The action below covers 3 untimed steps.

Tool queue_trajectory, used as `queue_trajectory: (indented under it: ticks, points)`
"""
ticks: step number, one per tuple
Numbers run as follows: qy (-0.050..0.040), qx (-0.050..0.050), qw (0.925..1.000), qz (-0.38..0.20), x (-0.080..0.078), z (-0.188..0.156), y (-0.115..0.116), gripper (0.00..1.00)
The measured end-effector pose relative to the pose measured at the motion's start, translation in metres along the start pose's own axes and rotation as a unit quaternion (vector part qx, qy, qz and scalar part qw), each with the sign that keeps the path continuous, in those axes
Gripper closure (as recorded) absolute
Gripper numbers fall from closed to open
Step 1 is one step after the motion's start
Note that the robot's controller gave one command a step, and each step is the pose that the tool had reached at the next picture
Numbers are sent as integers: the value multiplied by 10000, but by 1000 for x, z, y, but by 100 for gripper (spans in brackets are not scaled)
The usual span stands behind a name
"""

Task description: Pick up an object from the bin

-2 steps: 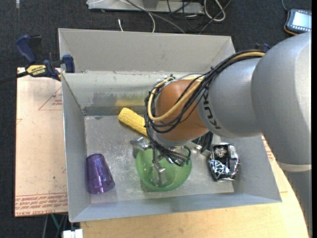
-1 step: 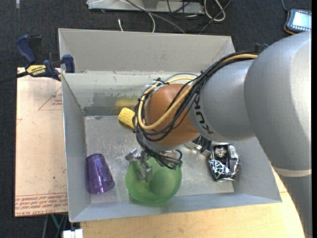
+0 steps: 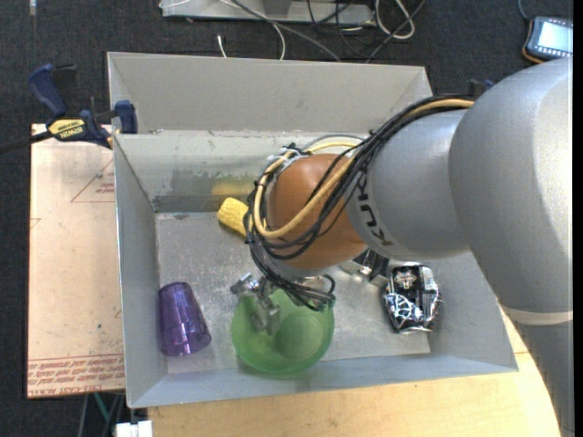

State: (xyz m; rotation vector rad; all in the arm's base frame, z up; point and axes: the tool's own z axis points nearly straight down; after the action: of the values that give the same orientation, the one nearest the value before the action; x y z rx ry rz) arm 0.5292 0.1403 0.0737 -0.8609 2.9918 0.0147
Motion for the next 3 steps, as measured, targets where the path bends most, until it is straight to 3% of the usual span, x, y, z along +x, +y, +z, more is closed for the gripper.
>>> queue_trajectory:
  ticks: [1, 2, 3]
  points:
    - [46, -16, 9999, -88, 6, -90, 2, 100]
    - [12, -7, 10000, -90, 3, -113, -2, 100]
    - [15, -14, 9992, -390, 12, -120, 9, 100]
